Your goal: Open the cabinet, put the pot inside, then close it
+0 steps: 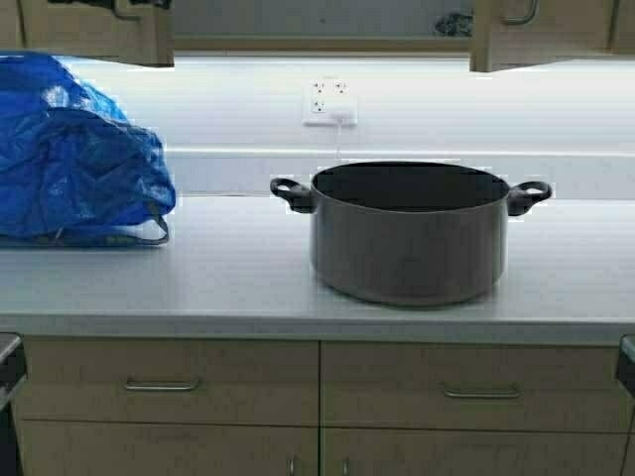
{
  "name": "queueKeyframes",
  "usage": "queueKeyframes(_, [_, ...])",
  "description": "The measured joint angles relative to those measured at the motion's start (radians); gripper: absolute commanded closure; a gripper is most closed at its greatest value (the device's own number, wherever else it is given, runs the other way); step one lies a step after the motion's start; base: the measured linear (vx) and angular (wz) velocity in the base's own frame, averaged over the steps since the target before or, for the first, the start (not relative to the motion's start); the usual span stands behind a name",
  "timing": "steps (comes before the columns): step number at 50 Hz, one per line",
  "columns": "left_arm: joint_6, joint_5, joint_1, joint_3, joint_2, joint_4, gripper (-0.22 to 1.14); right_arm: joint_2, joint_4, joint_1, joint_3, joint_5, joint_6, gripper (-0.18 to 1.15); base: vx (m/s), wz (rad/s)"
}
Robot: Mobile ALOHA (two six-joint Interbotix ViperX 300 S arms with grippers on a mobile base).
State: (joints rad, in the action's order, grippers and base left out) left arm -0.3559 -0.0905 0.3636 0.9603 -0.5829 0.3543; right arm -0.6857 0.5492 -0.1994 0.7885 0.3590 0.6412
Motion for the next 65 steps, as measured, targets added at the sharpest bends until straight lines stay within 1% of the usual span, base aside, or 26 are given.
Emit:
queueKeyframes(1, [0.0,0.023,0.002,0.002,-0.014,-0.002,0.39,-0.017,-0.006,0.003,0.002,0.015,0.0,0.24,-0.1,0.05])
queueKeyframes(5, [0.008,0.106,-0.003,0.009,-0.071,-0.003,0.8,-0.078,-0.02,0.003,0.006,0.081,-0.023,0.55,-0.1,0.04])
queueKeyframes(7, [0.015,0.141,0.002,0.012,-0.098,-0.003,0.96,-0.103,-0.021,-0.002,0.008,0.115,-0.037,0.72,-0.1,0.04])
queueKeyframes(8, [0.014,0.152,0.008,0.012,-0.112,-0.002,1.02,-0.114,-0.021,-0.003,0.008,0.126,-0.043,0.81,-0.1,0.05])
queueKeyframes(9, [0.009,0.158,0.015,0.014,-0.126,-0.003,1.04,-0.121,-0.021,-0.008,0.008,0.135,-0.048,0.89,-0.1,0.05])
queueKeyframes(10, [0.008,0.163,0.023,0.014,-0.138,-0.002,1.04,-0.126,-0.021,-0.012,0.009,0.141,-0.051,0.96,-0.1,0.04])
queueKeyframes(11, [0.008,0.161,0.034,0.014,-0.149,-0.003,1.01,-0.129,-0.021,-0.02,0.009,0.143,-0.054,1.01,-0.1,0.04])
queueKeyframes(12, [0.008,0.16,0.044,0.014,-0.158,-0.003,0.98,-0.129,-0.021,-0.031,0.011,0.143,-0.054,1.03,-0.1,0.03])
queueKeyframes(14, [0.008,0.149,0.069,0.011,-0.163,-0.003,0.9,-0.129,-0.021,-0.06,0.011,0.129,-0.054,1.01,-0.1,0.03])
queueKeyframes(15, [0.008,0.143,0.081,0.008,-0.16,-0.003,0.86,-0.126,-0.021,-0.077,0.012,0.117,-0.054,0.98,-0.1,0.02])
queueKeyframes(16, [0.008,0.135,0.094,0.005,-0.152,-0.003,0.84,-0.123,-0.023,-0.095,0.012,0.1,-0.054,0.95,-0.1,0.03])
queueKeyframes(19, [0.008,0.106,0.132,-0.014,-0.123,-0.003,0.86,-0.103,-0.023,-0.16,0.014,0.04,-0.055,0.88,-0.11,0.03])
queueKeyframes(23, [0.009,0.06,0.178,-0.057,-0.044,-0.003,0.89,-0.044,-0.023,-0.25,0.009,-0.074,-0.055,0.9,-0.11,0.04])
queueKeyframes(28, [0.014,-0.028,0.229,-0.133,0.098,-0.003,0.9,0.066,-0.023,-0.298,-0.023,-0.186,-0.061,0.92,-0.1,0.03])
queueKeyframes(32, [0.02,-0.103,0.244,-0.212,0.218,-0.003,0.89,0.152,-0.023,-0.298,-0.061,-0.241,-0.061,0.91,-0.1,0.04])
queueKeyframes(40, [0.037,-0.213,0.236,-0.397,0.462,-0.003,0.89,0.31,-0.023,-0.304,-0.129,-0.331,-0.063,0.91,-0.06,0.01])
queueKeyframes(46, [0.057,-0.235,0.219,-0.571,0.637,-0.002,0.89,0.419,-0.025,-0.262,-0.178,-0.39,-0.064,0.91,-0.02,-0.03])
queueKeyframes(50, [0.08,-0.238,0.195,-0.687,0.744,-0.002,0.89,0.472,-0.025,-0.222,-0.199,-0.403,-0.069,0.91,-0.01,-0.03])
queueKeyframes(54, [0.101,-0.238,0.161,-0.776,0.83,0.002,0.89,0.508,-0.025,-0.189,-0.215,-0.407,-0.071,0.91,0.0,-0.04])
queueKeyframes(56, [0.109,-0.233,0.137,-0.801,0.861,0.003,0.89,0.517,-0.026,-0.17,-0.216,-0.407,-0.071,0.91,0.01,-0.03])
queueKeyframes(60, [0.11,-0.224,0.098,-0.807,0.871,0.005,0.89,0.518,-0.026,-0.124,-0.216,-0.407,-0.071,0.91,0.01,-0.03])
queueKeyframes(65, [0.112,-0.225,0.063,-0.761,0.85,0.005,0.89,0.497,-0.028,-0.081,-0.184,-0.407,-0.071,0.91,0.02,-0.01])
